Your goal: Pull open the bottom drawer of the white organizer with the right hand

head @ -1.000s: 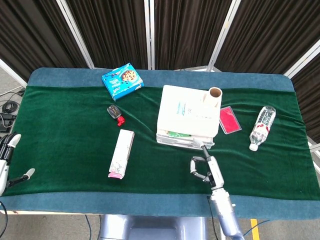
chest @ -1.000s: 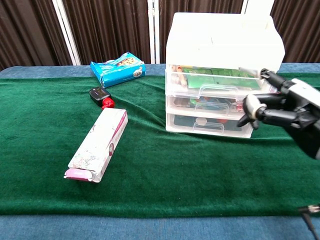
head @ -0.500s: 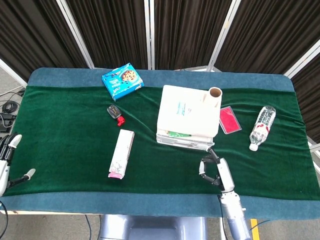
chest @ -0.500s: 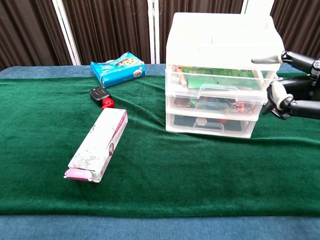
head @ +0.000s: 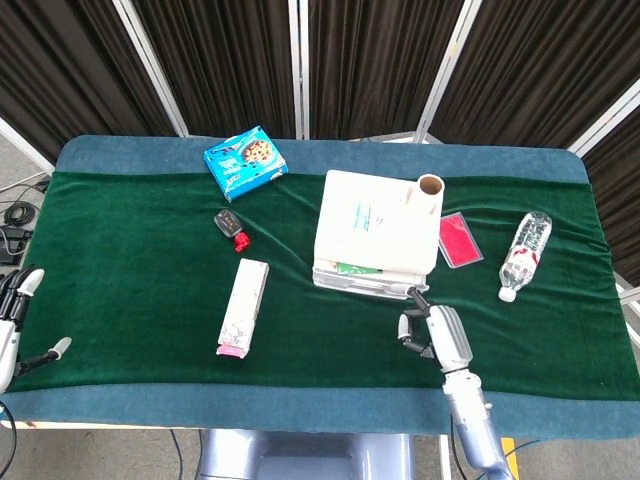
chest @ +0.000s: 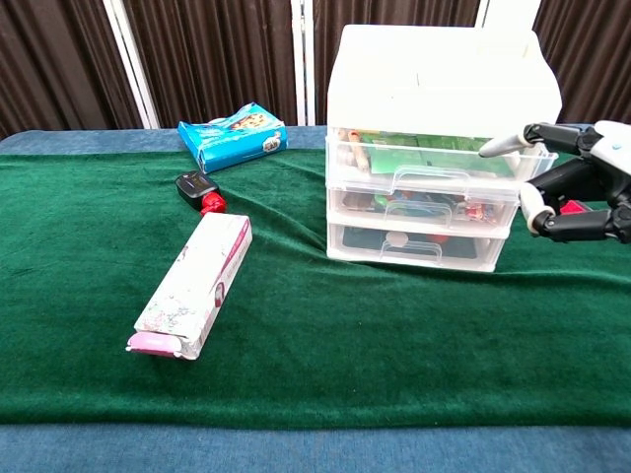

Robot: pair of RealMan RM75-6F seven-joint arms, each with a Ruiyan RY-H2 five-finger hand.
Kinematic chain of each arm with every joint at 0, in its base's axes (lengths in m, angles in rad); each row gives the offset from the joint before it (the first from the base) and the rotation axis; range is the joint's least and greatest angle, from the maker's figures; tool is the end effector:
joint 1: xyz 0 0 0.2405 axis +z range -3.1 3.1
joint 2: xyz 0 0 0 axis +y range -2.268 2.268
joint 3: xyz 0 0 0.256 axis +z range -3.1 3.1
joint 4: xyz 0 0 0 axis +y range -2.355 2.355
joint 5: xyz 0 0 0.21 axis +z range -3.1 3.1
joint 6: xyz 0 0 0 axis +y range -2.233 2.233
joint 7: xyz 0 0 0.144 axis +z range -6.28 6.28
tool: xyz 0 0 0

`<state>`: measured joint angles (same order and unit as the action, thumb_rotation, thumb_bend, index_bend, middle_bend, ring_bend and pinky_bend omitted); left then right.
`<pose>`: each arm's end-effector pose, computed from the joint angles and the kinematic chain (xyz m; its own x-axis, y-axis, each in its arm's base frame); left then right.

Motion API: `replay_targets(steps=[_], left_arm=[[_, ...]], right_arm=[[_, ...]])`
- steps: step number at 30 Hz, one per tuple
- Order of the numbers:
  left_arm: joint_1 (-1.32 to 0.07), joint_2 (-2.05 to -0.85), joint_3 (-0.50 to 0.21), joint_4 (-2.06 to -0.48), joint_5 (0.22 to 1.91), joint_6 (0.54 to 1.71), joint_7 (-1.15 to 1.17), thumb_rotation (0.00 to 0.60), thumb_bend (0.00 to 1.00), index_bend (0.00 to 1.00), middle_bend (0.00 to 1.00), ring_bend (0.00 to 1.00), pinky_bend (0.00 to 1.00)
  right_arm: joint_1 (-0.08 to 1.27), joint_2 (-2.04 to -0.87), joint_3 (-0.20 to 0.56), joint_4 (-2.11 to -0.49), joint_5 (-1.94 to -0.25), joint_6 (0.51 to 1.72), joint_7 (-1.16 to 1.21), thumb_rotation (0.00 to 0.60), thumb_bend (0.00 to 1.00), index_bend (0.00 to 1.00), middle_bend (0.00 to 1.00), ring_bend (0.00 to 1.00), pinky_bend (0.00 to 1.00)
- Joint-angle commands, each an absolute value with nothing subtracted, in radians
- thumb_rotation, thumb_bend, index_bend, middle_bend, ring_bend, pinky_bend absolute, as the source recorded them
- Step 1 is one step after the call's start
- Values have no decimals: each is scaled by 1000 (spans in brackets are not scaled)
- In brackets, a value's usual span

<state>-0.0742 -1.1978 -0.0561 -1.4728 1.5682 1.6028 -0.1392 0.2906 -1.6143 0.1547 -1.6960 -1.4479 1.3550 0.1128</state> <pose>-0.3165 0.1791 0.1587 0.3169 -0.1118 0.9418 0.9425 -0.0742 -0.3260 -0.1734 -0.2346 0.0134 -0.2730 -0.1331 0.9528 -0.9411 -0.1685 -0.2931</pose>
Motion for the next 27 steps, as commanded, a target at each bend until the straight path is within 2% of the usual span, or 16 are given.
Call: replay_targets(steps=[1, 13, 27], left_arm=[[-74, -1197, -56, -1473, 1568, 1603, -140, 600, 162, 0, 0, 0, 0], [-75, -1198, -55, -1474, 1568, 1600, -136, 600, 162, 0, 0, 0, 0], [-75, -1196, -56, -1476, 1565, 1597, -138, 600, 162, 0, 0, 0, 0]], right_arm=[[292, -1622, 160, -1695, -1449, 1368, 99, 600, 583, 284, 802, 767, 524], [287, -1641, 151, -1694, -1467, 1419, -151, 600, 605, 245, 802, 767, 524], [294, -1636, 157, -1733, -1415, 1396, -251, 600, 676, 214, 831, 799, 538]])
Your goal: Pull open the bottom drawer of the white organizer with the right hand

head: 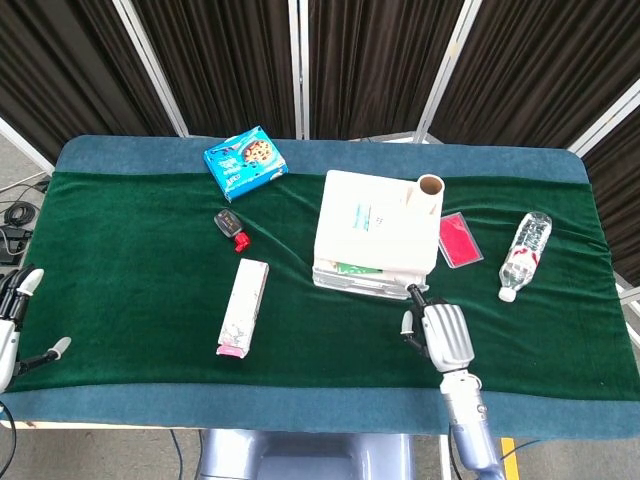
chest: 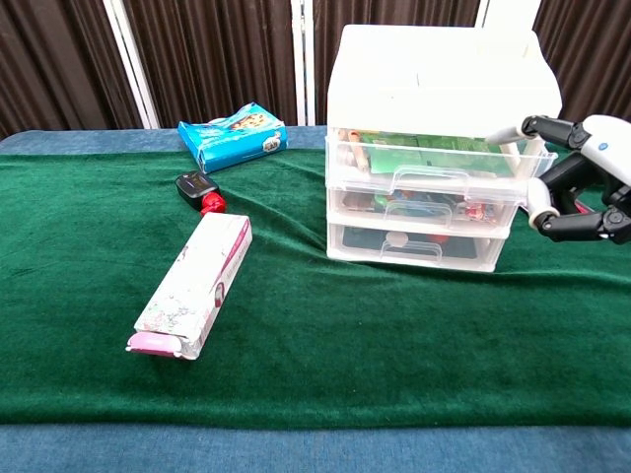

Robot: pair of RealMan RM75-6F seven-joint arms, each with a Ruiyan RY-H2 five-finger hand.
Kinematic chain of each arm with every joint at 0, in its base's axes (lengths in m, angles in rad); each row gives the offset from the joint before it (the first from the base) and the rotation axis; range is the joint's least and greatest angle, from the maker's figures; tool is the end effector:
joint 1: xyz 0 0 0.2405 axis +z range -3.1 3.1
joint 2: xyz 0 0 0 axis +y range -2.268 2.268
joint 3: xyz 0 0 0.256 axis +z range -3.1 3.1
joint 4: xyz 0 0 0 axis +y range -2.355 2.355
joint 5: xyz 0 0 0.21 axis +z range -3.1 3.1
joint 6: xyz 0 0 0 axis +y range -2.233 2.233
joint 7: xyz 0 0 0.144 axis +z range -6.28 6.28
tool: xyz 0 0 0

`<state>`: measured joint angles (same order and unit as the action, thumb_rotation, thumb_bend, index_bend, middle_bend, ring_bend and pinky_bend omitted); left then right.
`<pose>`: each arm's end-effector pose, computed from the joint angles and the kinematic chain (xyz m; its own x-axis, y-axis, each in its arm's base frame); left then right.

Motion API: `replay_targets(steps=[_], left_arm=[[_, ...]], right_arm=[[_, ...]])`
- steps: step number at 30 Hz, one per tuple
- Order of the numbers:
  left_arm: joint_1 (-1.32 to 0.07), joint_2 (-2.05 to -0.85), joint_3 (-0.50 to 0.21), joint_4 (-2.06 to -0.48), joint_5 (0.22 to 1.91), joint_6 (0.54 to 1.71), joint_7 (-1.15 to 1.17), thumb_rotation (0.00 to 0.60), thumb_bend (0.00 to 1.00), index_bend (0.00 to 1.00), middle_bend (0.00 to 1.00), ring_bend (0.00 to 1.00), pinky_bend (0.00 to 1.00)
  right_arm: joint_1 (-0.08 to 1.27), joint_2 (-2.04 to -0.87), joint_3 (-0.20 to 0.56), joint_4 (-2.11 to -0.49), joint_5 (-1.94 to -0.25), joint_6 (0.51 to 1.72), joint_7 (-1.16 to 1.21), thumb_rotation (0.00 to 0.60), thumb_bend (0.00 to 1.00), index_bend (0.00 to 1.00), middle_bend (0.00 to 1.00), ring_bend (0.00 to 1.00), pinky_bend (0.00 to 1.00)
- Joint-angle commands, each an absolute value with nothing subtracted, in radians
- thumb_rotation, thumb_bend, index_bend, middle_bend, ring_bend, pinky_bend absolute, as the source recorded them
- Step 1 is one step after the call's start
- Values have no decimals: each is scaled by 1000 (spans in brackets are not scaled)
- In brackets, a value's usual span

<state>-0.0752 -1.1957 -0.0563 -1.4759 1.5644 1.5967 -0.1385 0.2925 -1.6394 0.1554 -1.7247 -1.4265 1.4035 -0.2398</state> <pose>-0.3168 0.1796 0.1586 0.3172 -0.1068 0.9423 0.9429 -0.0707 -0.3254 -0.1653 -0.2326 0.0147 0.0058 -0.0404 0.9992 -0.9838 -0.1791 -0.0015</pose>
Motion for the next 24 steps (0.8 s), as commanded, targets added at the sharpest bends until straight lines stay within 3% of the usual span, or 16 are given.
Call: replay_targets(steps=[1, 24], left_arm=[[-75, -1196, -56, -1476, 1565, 1597, -138, 600, 162, 0, 0, 0, 0], [-76, -1192, -55, -1478, 1564, 1594, -145, 600, 162, 0, 0, 0, 0]], right_arm=[[296, -1634, 157, -1736, -1411, 1393, -260, 600, 682, 214, 835, 803, 540], [343, -1634, 201, -1805, -1283, 1352, -452, 600, 740, 244, 878, 845, 577]])
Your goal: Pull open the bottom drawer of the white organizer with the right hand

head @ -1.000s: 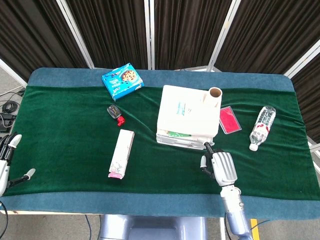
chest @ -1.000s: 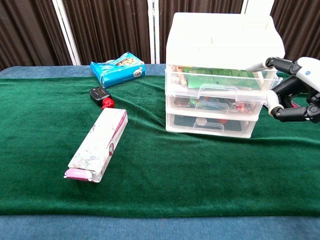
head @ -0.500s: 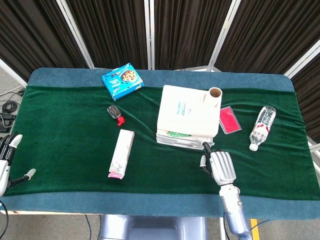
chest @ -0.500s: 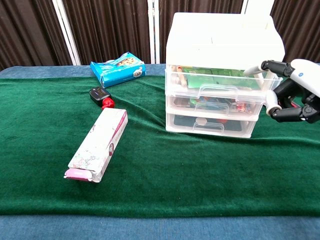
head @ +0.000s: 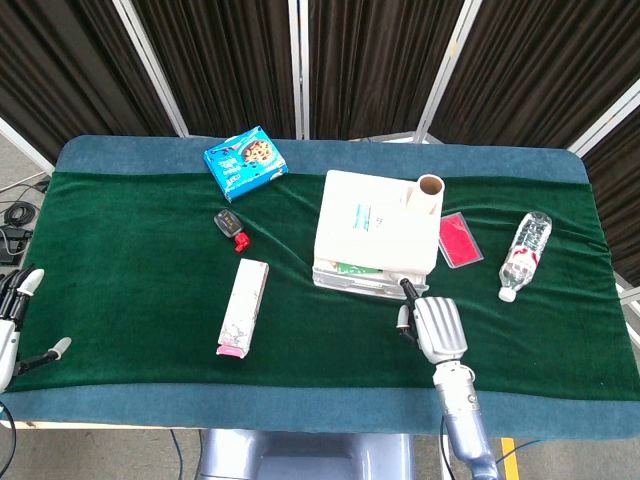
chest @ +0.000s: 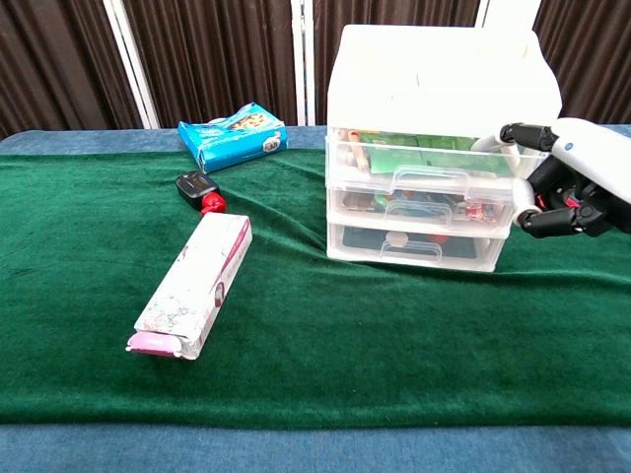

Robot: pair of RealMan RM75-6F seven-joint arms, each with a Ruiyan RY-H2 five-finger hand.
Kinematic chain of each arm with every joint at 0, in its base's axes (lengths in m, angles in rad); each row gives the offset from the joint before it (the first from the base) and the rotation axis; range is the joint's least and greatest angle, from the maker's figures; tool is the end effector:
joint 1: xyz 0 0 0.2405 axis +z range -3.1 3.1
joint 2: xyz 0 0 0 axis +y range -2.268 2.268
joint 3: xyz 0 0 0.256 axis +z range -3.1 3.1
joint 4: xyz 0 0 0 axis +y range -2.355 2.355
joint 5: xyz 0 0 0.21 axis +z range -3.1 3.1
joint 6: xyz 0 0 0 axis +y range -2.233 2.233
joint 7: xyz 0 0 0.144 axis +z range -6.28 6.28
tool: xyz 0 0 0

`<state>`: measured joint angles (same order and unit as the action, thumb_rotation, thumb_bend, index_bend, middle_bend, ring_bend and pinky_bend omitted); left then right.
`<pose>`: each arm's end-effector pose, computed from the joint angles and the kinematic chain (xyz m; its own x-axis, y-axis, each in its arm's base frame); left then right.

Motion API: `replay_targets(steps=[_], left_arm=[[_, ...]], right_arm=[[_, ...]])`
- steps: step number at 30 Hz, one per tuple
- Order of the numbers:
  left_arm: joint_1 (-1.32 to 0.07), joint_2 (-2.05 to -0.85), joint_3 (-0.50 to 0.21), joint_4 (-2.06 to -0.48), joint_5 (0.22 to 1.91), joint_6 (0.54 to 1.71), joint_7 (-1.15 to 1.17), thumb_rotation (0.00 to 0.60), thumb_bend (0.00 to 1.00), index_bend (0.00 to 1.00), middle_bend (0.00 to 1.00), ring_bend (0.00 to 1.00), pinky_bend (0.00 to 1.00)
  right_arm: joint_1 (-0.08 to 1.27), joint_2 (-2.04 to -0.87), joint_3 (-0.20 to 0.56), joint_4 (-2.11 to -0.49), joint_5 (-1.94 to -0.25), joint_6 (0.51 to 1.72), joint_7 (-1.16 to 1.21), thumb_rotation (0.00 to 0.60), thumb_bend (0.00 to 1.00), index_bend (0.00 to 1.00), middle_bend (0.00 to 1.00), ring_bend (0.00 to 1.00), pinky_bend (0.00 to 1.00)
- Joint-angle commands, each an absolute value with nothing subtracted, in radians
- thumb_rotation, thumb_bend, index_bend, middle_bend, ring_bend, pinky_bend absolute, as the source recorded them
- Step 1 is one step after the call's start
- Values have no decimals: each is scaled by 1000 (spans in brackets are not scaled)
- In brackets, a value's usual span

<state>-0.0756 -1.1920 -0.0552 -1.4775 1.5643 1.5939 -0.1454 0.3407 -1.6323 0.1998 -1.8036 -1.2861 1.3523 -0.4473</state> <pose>-0.3170 0.1795 0.1592 0.3130 -0.1028 0.9442 0.9444 -0.0713 -0.3209 -0.1520 -0.2455 0.0140 0.1207 -0.0807 0.9894 -0.9847 -0.1361 0.1090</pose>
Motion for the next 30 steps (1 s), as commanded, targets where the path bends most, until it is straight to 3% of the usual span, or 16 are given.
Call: replay_targets(steps=[1, 16, 30], left_arm=[[-76, -1192, -55, -1478, 1565, 1594, -145, 600, 162, 0, 0, 0, 0], [-76, -1193, -56, -1477, 1563, 1594, -144, 600, 161, 0, 0, 0, 0], [-76, -1193, -56, -1478, 1563, 1594, -143, 600, 162, 0, 0, 0, 0]], right_arm=[[345, -1635, 203, -1805, -1281, 1353, -456, 600, 740, 252, 878, 847, 577], [350, -1630, 199, -1820, -1277, 1368, -457, 600, 749, 373, 880, 853, 588], [327, -1603, 154, -1862, -1307, 1396, -461, 600, 749, 399, 880, 854, 589]])
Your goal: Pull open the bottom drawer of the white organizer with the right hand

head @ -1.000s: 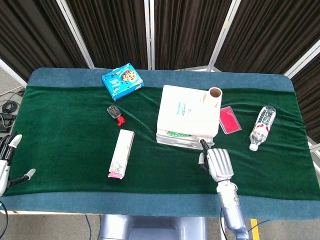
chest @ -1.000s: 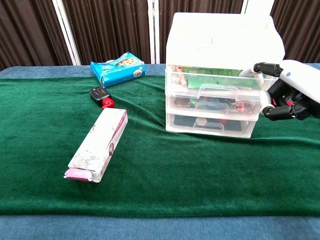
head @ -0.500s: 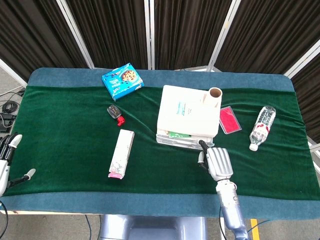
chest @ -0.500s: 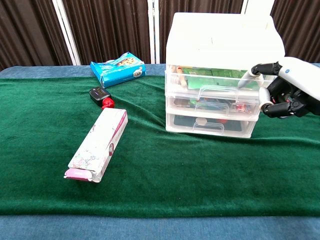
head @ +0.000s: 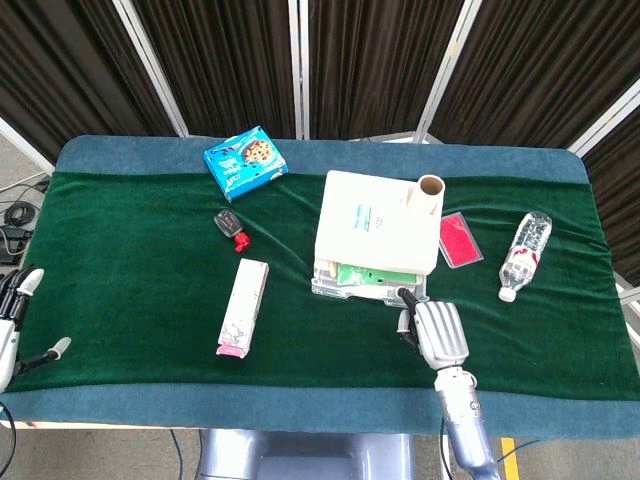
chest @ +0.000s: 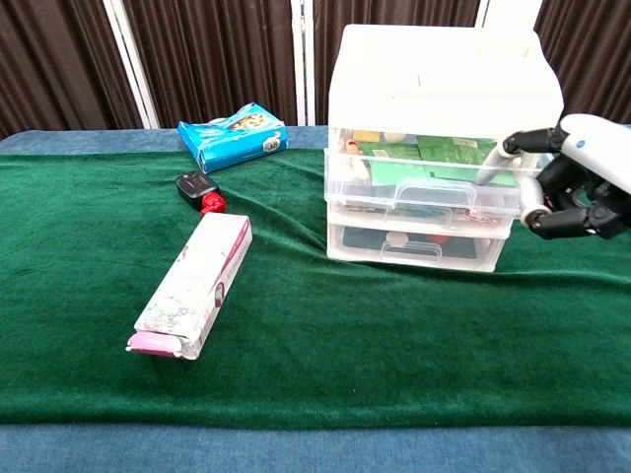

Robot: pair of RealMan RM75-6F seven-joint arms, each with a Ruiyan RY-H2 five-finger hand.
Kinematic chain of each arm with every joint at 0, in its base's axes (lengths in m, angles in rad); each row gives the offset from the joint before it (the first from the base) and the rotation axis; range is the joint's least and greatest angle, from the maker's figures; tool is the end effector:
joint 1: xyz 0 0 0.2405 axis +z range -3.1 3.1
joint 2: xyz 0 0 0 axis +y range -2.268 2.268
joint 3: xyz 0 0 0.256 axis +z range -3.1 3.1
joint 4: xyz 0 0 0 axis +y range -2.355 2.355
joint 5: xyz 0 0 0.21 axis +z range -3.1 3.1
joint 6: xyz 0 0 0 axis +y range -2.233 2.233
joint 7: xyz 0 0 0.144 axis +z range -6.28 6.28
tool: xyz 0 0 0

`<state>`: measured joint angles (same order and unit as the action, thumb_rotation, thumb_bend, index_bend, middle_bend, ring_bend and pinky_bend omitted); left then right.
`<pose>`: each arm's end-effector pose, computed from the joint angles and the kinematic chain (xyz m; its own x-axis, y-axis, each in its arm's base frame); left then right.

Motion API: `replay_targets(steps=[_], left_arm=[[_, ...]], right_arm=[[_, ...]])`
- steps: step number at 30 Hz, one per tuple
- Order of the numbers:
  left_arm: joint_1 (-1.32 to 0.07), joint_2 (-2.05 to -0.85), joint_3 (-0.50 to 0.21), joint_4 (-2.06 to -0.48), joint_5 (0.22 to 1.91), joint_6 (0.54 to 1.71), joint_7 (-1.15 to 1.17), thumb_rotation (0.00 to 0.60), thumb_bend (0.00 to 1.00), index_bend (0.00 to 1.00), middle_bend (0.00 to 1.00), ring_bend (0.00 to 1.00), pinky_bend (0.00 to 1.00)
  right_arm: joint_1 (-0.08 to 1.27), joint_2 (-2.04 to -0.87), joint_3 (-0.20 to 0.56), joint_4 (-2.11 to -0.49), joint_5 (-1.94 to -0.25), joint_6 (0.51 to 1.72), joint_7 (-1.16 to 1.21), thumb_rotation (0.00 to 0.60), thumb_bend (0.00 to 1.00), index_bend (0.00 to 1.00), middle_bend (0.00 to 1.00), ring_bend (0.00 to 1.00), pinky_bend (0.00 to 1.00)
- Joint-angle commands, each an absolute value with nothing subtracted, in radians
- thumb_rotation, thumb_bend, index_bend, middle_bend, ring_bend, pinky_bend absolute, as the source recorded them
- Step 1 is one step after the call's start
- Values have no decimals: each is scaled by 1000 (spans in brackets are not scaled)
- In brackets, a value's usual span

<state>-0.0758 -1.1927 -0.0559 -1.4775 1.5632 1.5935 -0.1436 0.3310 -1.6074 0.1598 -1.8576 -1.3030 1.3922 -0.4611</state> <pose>-0.3170 0.1797 0.1591 0.3140 -0.1034 0.9438 0.9442 -0.0702 -0.3218 -0.1495 -0.2339 0.0206 0.1187 -0.0816 0.9896 -0.9842 -0.1418 0.1063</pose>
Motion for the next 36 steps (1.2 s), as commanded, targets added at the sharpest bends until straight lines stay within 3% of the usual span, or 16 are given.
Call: replay_targets(steps=[1, 36], left_arm=[[-75, -1193, -56, -1478, 1564, 1594, -143, 600, 162, 0, 0, 0, 0], [-74, -1192, -54, -1484, 1568, 1598, -137, 600, 162, 0, 0, 0, 0]], right_arm=[[325, -1602, 151, -1863, -1310, 1398, -459, 600, 749, 400, 880, 854, 589], [256, -1560, 76, -1909, -1401, 1459, -462, 600, 749, 452, 880, 856, 594]])
